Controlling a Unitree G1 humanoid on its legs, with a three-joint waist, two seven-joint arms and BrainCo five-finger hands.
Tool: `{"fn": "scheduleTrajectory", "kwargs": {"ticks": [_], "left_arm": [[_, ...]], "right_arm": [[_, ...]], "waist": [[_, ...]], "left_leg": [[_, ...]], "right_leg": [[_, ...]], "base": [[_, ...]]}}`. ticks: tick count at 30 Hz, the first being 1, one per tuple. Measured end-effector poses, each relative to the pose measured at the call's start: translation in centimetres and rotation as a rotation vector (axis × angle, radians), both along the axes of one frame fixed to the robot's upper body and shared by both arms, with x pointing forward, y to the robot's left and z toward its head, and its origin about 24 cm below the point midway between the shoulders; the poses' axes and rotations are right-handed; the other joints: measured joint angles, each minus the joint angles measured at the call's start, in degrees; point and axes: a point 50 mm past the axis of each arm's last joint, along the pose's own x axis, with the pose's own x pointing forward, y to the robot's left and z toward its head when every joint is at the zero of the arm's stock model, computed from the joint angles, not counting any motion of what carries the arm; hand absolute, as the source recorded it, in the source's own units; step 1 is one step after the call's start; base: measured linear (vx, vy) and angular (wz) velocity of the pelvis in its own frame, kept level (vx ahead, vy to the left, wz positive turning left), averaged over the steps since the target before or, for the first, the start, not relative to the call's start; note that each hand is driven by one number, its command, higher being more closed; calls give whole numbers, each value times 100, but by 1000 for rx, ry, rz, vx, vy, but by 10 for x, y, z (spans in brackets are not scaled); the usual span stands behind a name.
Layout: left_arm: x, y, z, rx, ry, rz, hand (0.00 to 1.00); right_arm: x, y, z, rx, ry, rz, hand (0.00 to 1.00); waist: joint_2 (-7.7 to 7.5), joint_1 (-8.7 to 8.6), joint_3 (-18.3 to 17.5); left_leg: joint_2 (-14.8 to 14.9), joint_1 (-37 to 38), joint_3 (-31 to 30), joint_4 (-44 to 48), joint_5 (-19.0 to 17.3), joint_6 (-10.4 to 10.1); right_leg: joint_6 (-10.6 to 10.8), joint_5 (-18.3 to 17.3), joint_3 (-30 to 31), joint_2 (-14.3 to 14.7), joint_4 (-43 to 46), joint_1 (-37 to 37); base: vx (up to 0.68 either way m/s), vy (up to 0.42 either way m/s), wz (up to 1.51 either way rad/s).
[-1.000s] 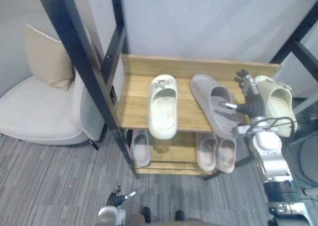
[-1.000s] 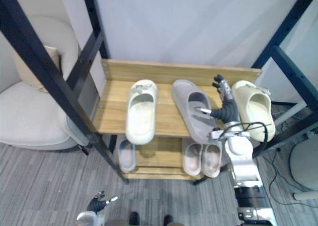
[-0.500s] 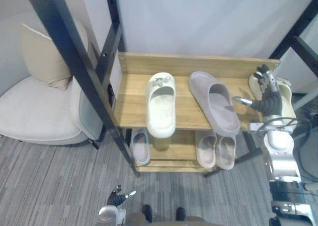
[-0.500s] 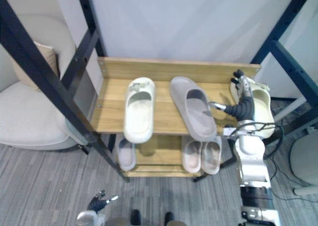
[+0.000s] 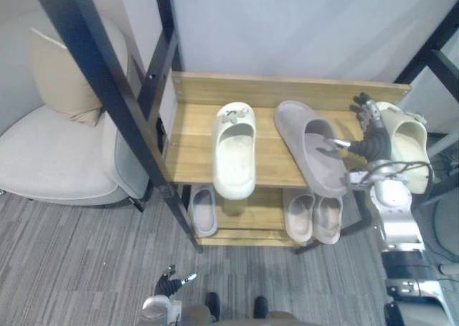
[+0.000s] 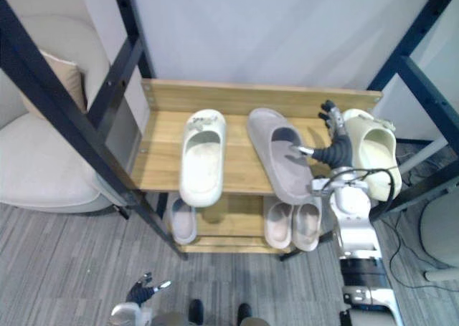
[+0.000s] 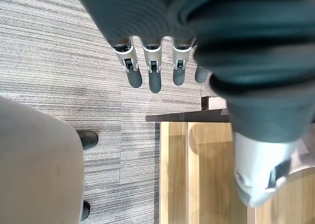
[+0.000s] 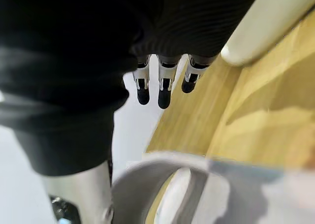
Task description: Organize the slippers on the shoe rack
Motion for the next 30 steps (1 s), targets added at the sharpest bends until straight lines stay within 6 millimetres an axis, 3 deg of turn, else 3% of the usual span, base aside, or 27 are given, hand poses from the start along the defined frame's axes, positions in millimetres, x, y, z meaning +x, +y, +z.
{"fn": "scheduleTrajectory", "kwargs": {"ticks": [9,10,19,30], "left_arm": [[1,0,1,-8,-7,14,0],[2,1,1,-7,-8,15,0],[7,2,2,-7,-20,17,0],[7,2,2,-11,-21,24,0]], "right_arm": [[16,15,2,-28,37,69,0],[18,18,1,-32,45,81,100],[34,34,13,3,48,173,100],[32,36,20,23,18,201,100]], "waist": [[-12,58,40],[-23,62,53],[-61,103,196],[-71,104,202]], "left_leg": [[-2,40,-48,-271,175,-3],[0,71,-49,-329,205,-4],[24,211,-2,-577,353,-16],[28,236,1,-583,351,-15]], "right_leg": [[-17,33,-23,6,10,-73],[-17,34,-23,8,12,-70],[-21,38,-3,31,19,-71],[-31,46,-3,31,22,-57]], "base": [[-9,-6,4],[-29,-17,-4],[-17,-10,-2],[0,0,0]]}}
